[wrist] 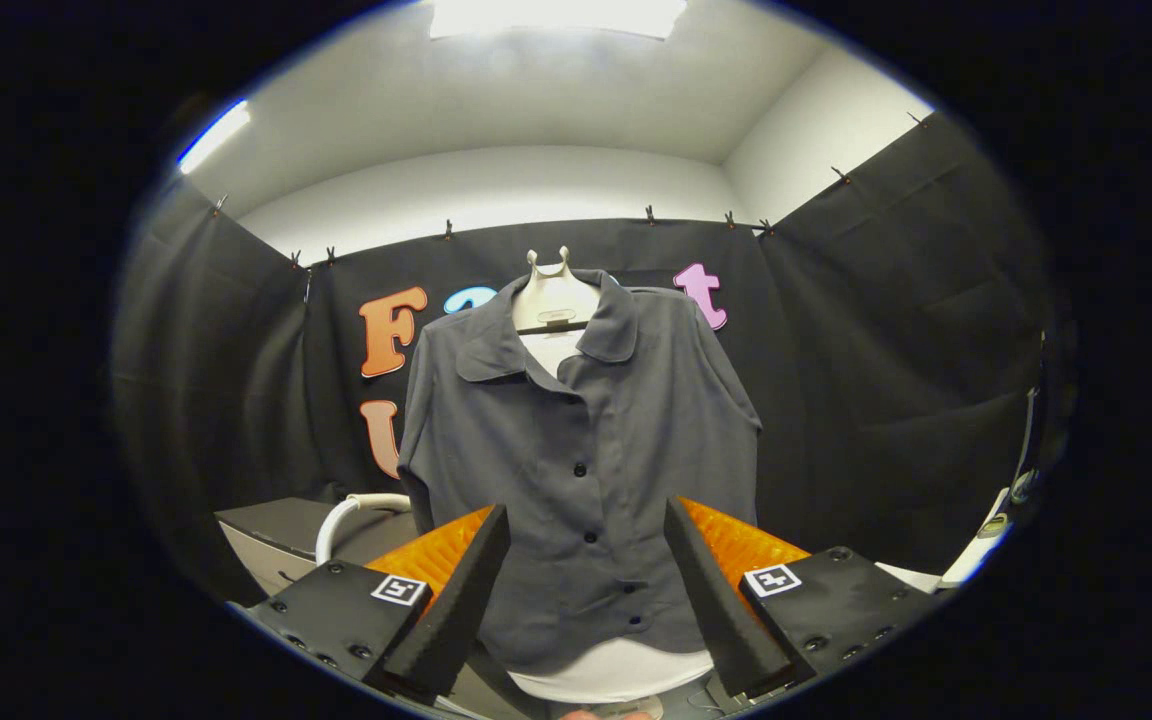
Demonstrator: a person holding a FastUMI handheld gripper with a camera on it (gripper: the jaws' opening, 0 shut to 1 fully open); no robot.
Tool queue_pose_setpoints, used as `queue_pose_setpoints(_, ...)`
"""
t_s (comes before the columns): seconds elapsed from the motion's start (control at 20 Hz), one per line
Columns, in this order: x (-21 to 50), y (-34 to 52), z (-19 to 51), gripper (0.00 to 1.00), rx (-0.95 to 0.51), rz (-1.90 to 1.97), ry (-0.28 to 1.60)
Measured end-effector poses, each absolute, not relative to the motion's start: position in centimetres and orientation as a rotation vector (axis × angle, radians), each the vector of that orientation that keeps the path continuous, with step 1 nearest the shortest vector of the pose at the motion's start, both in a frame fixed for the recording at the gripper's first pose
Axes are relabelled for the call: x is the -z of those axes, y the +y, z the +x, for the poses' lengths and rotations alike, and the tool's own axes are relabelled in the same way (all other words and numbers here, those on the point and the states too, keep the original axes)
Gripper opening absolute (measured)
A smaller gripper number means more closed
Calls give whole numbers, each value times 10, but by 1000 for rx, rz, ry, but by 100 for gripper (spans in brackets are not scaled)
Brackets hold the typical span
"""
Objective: Iron the clothes twice with a garment steamer, once on the left side and once on the right side.
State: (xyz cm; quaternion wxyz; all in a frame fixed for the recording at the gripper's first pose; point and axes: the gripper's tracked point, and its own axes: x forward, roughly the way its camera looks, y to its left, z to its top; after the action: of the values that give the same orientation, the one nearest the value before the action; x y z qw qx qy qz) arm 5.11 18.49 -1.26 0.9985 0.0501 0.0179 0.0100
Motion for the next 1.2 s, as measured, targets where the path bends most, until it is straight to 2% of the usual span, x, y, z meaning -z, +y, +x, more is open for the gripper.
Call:
queue_pose_setpoints(0.2,8,204,54,99,-32,72,42)
queue_pose_setpoints(0.4,-4,248,55,99,-135,76,30)
queue_pose_setpoints(0.6,-35,310,73,99,-179,11,18)
queue_pose_setpoints(0.7,-47,362,83,98,-251,-14,30)
queue_pose_setpoints(0.85,-63,436,112,98,-372,57,81)
queue_pose_setpoints(1.0,-66,495,163,98,-406,69,141)
queue_pose_setpoints(1.2,-20,577,230,98,-438,-50,309)
